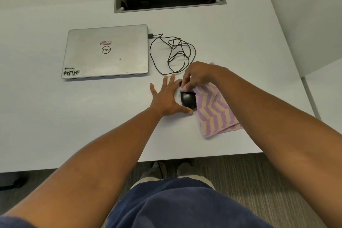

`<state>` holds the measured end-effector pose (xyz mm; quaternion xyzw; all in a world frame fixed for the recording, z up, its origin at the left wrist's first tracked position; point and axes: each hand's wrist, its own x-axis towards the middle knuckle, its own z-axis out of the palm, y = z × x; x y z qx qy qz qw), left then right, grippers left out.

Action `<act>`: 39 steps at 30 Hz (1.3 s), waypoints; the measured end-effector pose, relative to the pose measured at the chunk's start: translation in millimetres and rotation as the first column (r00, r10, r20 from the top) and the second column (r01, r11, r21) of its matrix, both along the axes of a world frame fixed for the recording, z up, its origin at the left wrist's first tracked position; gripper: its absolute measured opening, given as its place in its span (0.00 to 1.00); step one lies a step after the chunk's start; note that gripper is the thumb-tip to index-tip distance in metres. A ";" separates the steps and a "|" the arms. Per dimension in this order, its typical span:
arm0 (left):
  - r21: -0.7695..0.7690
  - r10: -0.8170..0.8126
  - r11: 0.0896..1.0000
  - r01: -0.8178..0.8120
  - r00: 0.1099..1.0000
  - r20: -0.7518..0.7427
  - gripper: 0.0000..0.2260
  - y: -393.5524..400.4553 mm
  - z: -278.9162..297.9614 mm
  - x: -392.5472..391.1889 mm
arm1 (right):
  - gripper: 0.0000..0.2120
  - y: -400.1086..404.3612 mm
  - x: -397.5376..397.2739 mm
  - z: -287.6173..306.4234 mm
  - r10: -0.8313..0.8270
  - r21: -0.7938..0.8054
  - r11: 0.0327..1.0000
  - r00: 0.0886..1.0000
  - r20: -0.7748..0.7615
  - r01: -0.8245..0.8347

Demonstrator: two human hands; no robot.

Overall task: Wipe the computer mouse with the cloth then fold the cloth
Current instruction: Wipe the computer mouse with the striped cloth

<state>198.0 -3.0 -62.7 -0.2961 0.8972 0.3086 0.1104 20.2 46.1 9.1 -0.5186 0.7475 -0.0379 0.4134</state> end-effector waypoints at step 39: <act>0.015 0.006 1.000 -0.007 1.000 0.015 0.60 -0.5 3.5 -0.4 | 0.08 -4.9 -4.6 9.1 0.019 0.051 0.999 0.998 -0.065 -0.016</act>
